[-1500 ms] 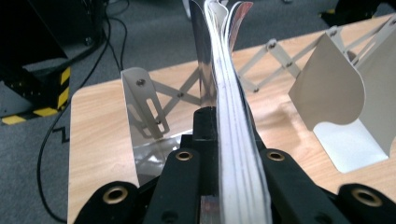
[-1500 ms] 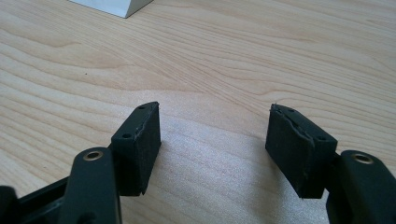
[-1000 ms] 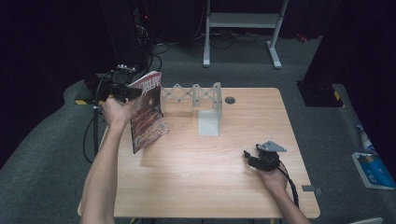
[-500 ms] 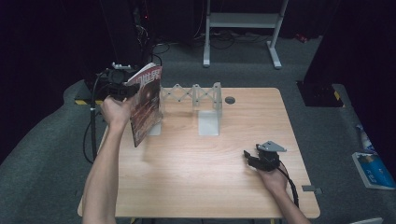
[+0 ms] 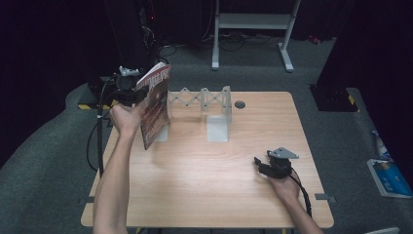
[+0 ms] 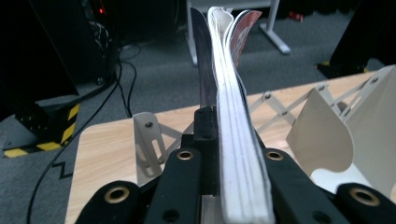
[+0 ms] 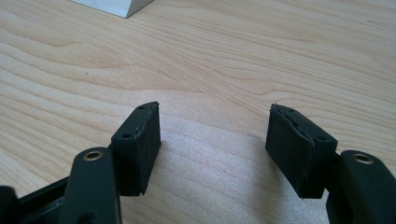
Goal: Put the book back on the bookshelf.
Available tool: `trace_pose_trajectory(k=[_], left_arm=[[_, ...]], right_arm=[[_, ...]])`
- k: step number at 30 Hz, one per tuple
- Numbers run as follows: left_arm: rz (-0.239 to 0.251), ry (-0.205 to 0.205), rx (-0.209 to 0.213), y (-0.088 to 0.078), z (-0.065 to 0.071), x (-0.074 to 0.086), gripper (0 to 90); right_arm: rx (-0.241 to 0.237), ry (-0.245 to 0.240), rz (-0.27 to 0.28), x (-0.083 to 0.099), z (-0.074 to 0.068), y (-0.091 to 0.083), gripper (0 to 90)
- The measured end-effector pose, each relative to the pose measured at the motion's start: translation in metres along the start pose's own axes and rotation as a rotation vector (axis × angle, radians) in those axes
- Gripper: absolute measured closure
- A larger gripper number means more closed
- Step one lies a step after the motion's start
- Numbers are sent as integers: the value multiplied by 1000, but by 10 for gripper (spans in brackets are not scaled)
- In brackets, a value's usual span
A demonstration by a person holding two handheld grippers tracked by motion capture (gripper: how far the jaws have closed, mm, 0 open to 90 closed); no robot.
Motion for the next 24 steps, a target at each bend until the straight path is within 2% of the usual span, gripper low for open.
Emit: trace_pose_trajectory(k=[4, 9, 13, 17, 21, 23, 24], left_arm=[[4, -11, 0, 3, 0, 5, 838], [6, 17, 4, 6, 5, 7, 837], [-10, 10, 10, 6, 5, 9, 835], [-40, 5, 17, 6, 4, 8, 831], [-87, -8, 26, 5, 2, 6, 824], [-126, -18, 37, 5, 1, 6, 818], [-126, -18, 37, 5, 1, 6, 817]], right_arm=[[0, -4, 1, 0, 0, 0, 354], [0, -4, 0, 0, 0, 0, 354], [0, -4, 1, 0, 0, 0, 354], [0, -4, 1, 0, 0, 0, 355], [0, -4, 1, 0, 0, 0, 355], [0, -4, 1, 0, 0, 0, 355], [0, -5, 1, 0, 0, 0, 355]])
Point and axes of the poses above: each handheld gripper's, and its own axes: y roughly forward along the jaws, x roughly out of its underside, z roughly to its right, the point moved 2 cm from there along y, roughly forward along the jaws, and after that the axes turned 5 degrees about y, right-handed, at the moved point
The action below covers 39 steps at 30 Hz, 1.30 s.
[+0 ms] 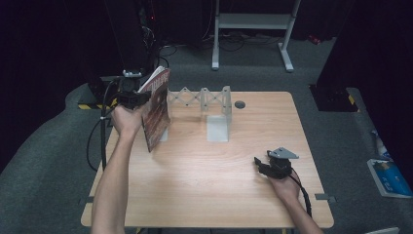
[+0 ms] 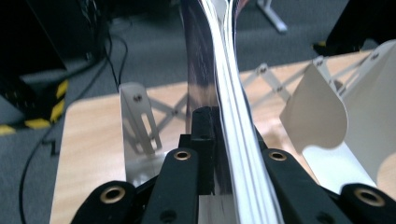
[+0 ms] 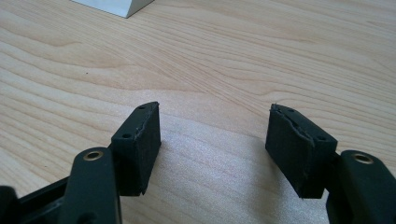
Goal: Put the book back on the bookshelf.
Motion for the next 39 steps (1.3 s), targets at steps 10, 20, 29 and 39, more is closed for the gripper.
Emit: trace_pose_trajectory(k=[10, 20, 29, 39], left_arm=[[-140, -8, 6, -4, -4, -5, 827], [-77, 14, 8, -6, -2, -5, 839], [-3, -13, 11, -6, -6, 5, 840], [30, -22, 24, -4, -9, 13, 838]], right_arm=[[0, 0, 0, 0, 0, 0, 355], [-1, 1, 0, 0, 0, 0, 355], [0, 4, 0, 0, 0, 0, 354], [-1, 1, -1, 0, 0, 0, 354]])
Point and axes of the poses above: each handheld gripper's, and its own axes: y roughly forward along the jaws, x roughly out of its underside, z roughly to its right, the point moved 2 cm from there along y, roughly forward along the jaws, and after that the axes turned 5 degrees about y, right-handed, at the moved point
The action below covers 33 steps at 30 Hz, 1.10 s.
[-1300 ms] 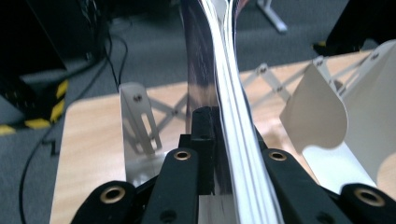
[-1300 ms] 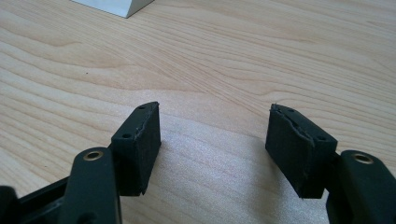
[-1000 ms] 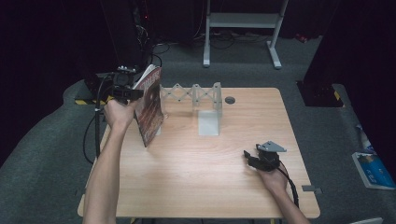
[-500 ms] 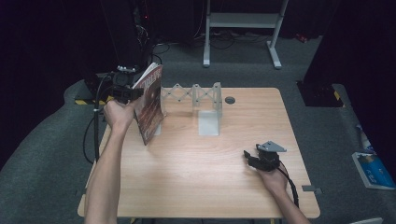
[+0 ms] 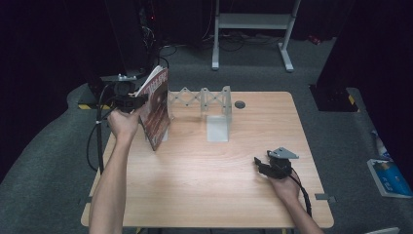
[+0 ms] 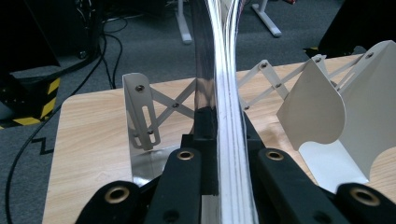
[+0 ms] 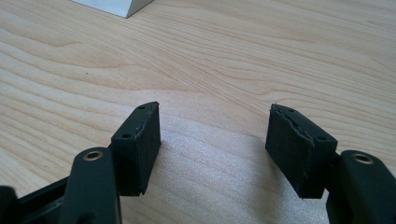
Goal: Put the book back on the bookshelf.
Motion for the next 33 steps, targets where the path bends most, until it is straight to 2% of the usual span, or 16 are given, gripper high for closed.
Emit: trace_pose_trajectory(k=[13, 17, 21, 27, 29, 32, 33], left_arm=[[9, 10, 5, 2, -5, 4, 830], [26, -3, 2, 2, -11, 7, 826], [44, -53, 12, 2, -20, 12, 823], [43, -61, 1, 1, -29, 17, 808], [40, -57, -9, 1, -31, 17, 804], [31, 17, -72, 1, -29, 17, 781], [29, 22, -78, 1, -29, 18, 778]], right_arm=[[0, -2, 2, 0, 0, 0, 355], [0, -2, 1, 0, 0, 0, 354], [0, 0, 1, 0, 0, 0, 354], [0, 3, -1, 0, 0, 0, 354], [0, 5, -2, 0, 0, 0, 354], [0, 5, -2, 0, 0, 0, 354], [0, 6, -2, 0, 0, 0, 353]])
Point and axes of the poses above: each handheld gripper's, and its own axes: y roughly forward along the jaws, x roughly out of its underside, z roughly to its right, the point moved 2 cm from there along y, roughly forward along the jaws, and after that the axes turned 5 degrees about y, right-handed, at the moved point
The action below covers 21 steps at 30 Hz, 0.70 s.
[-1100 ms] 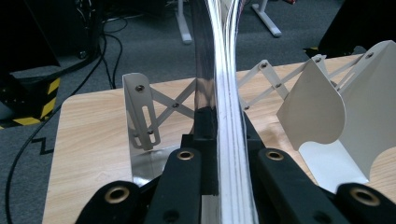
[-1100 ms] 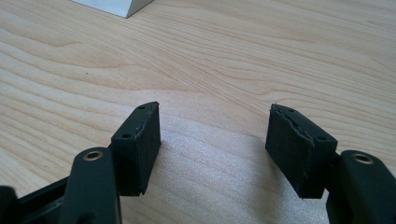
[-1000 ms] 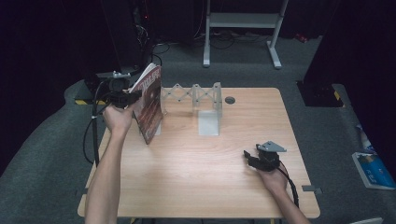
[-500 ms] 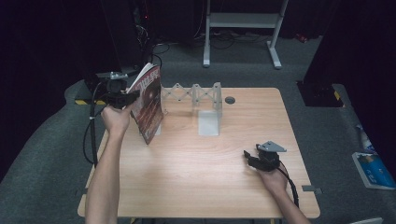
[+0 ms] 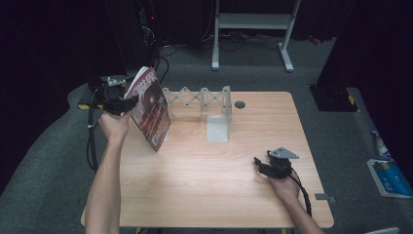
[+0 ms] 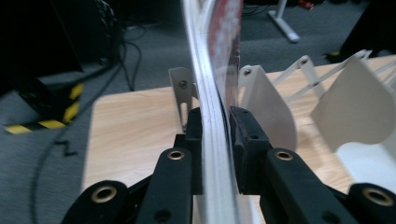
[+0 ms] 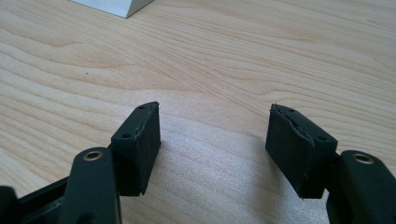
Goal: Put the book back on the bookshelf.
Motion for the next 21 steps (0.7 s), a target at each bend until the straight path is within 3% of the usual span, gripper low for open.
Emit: trace_pose_trajectory(k=[6, 12, 16, 21], left_arm=[[-14, -6, -17, -1, -8, 3, 769], [-36, -40, -34, -1, -15, 4, 768], [-40, -22, -42, -2, -15, 4, 758], [-39, -28, -45, -1, -17, 5, 727]], right_arm=[[1, 0, 1, 0, 0, 0, 353], [1, -2, 2, 0, 0, 0, 353], [3, -9, 4, 0, 0, 0, 353], [3, -8, 4, 0, 0, 0, 353]])
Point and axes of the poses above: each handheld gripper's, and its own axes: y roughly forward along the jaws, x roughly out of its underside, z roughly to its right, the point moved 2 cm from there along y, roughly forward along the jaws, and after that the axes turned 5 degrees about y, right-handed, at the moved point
